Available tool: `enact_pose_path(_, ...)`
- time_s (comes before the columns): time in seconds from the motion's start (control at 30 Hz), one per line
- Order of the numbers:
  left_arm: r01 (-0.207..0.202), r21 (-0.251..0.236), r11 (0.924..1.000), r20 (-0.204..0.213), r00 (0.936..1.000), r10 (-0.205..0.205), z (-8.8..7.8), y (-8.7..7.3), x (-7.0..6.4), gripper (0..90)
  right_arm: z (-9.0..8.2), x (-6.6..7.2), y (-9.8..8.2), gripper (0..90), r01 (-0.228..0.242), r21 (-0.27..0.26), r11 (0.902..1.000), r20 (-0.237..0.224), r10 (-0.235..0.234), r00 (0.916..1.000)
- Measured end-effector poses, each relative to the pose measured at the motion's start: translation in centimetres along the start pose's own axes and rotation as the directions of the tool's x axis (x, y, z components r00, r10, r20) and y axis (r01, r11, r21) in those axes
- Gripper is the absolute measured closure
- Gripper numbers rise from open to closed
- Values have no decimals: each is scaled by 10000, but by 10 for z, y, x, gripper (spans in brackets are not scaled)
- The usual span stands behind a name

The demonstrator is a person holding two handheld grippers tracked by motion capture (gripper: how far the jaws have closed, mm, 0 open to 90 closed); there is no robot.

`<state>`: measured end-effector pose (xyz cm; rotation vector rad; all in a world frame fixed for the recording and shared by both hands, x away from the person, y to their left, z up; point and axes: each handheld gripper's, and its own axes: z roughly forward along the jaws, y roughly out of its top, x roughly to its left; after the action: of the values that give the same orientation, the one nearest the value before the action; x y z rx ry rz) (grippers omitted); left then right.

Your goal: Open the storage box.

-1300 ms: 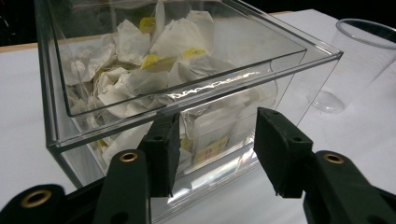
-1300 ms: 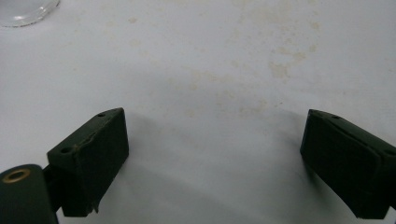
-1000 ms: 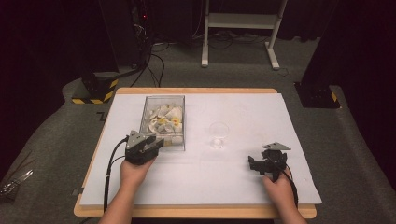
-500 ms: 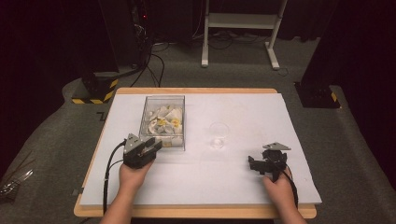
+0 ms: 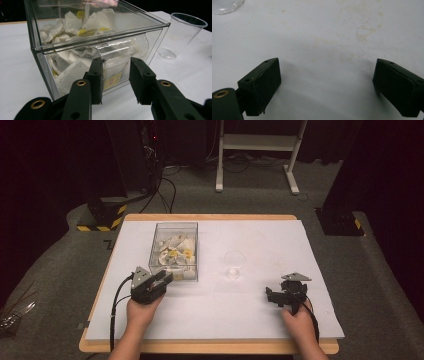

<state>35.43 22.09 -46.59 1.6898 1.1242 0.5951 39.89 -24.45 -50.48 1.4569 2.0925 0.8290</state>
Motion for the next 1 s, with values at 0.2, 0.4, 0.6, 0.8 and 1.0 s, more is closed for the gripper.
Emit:
enact_pose_path(0.2,-57,15,10000,-74,10000,57,-3,-1,-2,653,0,0,0,80,20,1,10000,-5,-20,10000)
enact_pose_path(0.4,-78,8,10000,-94,9999,78,-5,-2,-3,664,0,0,0,80,24,1,10000,-3,-24,10000)
enact_pose_path(0.6,-128,21,9999,-209,9997,129,-7,-2,-3,692,0,0,0,81,29,-2,10000,-3,-29,10000)
enact_pose_path(0.8,-285,71,9996,-312,9991,288,-9,-3,-5,710,0,0,0,81,23,1,10000,-6,-23,10000)
enact_pose_path(1.0,-457,48,9989,-517,9976,458,-13,-3,-8,729,0,0,0,81,21,2,10000,-8,-21,10000)
